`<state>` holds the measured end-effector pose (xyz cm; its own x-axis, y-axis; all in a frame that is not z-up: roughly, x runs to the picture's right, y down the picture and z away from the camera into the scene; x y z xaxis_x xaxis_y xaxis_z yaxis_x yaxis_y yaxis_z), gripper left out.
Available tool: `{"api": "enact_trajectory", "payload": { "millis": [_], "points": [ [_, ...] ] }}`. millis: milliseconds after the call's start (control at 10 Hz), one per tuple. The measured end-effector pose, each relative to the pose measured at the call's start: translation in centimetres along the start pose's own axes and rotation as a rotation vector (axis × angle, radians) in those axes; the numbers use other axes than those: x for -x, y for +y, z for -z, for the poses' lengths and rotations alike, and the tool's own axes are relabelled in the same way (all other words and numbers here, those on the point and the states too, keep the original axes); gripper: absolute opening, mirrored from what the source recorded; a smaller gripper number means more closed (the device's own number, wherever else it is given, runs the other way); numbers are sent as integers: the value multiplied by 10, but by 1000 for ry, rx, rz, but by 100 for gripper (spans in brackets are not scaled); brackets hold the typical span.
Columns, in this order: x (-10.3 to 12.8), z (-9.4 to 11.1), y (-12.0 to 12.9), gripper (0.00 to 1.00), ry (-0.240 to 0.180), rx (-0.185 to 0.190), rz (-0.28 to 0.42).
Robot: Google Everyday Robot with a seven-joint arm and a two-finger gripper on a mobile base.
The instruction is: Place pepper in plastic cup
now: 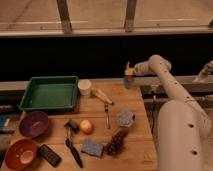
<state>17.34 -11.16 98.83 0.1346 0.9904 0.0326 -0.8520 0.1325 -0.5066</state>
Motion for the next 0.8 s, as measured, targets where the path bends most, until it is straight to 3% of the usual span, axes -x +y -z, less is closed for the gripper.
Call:
{"api": "enact_trajectory", "payload": {
  "millis": [800],
  "points": [
    [1, 1, 0, 75, -3, 3, 2]
  ]
}}
